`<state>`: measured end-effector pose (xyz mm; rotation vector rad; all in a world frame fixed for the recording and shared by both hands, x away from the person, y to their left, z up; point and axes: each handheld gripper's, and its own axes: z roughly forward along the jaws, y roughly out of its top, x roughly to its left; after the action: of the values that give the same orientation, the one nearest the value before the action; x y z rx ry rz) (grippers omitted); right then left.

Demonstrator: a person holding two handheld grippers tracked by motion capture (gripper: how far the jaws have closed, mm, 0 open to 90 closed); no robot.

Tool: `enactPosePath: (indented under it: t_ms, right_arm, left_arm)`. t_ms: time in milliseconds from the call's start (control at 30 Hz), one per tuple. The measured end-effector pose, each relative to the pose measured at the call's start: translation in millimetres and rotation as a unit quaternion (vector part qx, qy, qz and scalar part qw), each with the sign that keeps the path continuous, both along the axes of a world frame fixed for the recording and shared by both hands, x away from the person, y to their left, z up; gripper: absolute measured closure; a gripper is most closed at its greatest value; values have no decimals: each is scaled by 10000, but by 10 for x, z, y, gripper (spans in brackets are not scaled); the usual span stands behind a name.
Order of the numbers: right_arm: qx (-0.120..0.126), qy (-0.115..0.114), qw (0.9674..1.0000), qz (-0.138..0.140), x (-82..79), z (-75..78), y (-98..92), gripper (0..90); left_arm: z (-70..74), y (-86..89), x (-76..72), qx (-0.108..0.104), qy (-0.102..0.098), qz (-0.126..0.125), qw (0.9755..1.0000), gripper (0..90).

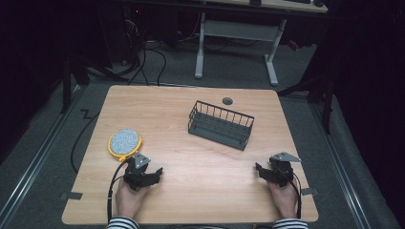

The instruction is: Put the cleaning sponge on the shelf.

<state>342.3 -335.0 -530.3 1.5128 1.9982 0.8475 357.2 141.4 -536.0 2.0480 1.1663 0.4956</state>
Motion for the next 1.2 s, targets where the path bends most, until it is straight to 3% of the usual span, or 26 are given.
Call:
enactPosePath:
  t_ms: [467, 667, 733, 967, 1200]
  right_arm:
    - [-6, 0, 10000, -28, -1, 0, 7, 348]
    - [-31, -32, 10000, 6, -15, 4, -1, 405]
    - [4, -8, 10000, 80, -30, 15, 4, 416]
    - [257, -70, 9995, 140, -68, 122, -40, 441]
    - [400, -248, 9980, 419, -27, 416, -49, 494]
  left_arm:
    - [1, -13, -5, 19, -7, 50, 10000, 280]
    - [21, -50, -6, -12, 70, -32, 10000, 280]
    - [68, -70, -17, -188, 39, -101, 9998, 299]
    - [226, -131, 31, -271, 101, -288, 9992, 304]
    - [494, -240, 215, -401, 65, -440, 9982, 319]
